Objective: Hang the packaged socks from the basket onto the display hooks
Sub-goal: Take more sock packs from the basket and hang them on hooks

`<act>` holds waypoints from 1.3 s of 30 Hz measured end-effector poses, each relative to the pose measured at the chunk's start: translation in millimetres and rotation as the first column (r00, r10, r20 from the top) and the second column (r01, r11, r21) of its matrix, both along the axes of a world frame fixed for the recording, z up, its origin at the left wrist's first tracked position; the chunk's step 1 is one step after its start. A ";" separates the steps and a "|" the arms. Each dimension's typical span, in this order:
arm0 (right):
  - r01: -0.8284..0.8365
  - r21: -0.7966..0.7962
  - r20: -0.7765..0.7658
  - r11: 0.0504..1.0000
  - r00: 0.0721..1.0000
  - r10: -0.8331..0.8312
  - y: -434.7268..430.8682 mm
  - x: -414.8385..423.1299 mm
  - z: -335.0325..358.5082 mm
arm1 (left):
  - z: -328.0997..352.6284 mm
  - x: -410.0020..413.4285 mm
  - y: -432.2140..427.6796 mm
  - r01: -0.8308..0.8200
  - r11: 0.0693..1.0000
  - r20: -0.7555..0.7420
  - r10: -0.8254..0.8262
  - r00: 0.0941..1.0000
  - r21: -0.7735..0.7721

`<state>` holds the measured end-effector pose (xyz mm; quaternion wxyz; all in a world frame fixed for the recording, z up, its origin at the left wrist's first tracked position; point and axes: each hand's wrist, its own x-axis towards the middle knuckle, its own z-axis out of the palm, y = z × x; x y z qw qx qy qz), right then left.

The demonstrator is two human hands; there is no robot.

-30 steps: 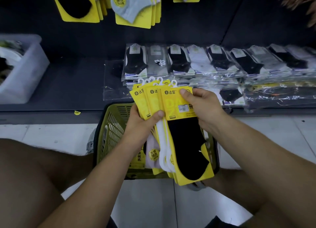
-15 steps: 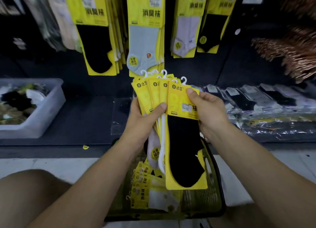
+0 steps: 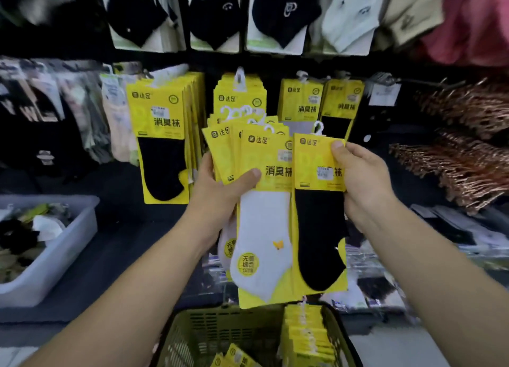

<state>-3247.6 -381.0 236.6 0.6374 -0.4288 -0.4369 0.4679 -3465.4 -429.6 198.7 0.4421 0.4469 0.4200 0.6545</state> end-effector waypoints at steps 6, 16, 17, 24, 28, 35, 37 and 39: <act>0.113 0.024 -0.009 0.993 0.994 -0.113 47.6 21.7 20.1 | -5.1 -13.4 19.2 -0.037 0.998 -0.039 0.039 0.998 0.057; 0.118 0.131 0.061 0.984 0.990 -0.127 88.4 13.5 47.4 | -14.2 0.8 26.3 0.009 0.996 -0.043 -0.006 0.999 0.085; 0.112 0.152 0.076 0.982 0.989 -0.125 91.7 12.3 50.6 | -14.6 0.3 26.1 0.014 0.997 -0.040 -0.011 0.999 0.081; 0.105 0.147 0.176 0.984 0.976 -0.130 107.6 5.0 54.5 | -12.9 -1.9 24.5 0.026 0.995 -0.031 -0.023 0.999 0.095; 0.129 0.128 0.199 0.983 0.968 -0.153 112.4 1.4 51.6 | -10.2 -1.8 26.0 0.018 0.996 -0.041 -0.015 0.999 0.088; 0.174 0.078 0.310 0.982 0.932 -0.189 117.0 1.1 43.7 | -9.8 -1.2 26.2 0.020 0.996 -0.043 -0.016 0.999 0.089; 0.211 0.089 0.327 0.973 0.917 -0.229 113.5 3.2 40.7 | -9.7 -1.1 25.4 0.016 0.996 -0.041 -0.013 0.999 0.093; 0.239 0.105 0.323 0.965 0.910 -0.260 106.1 3.9 37.3 | -9.2 -0.4 25.0 0.013 0.996 -0.043 -0.009 0.999 0.092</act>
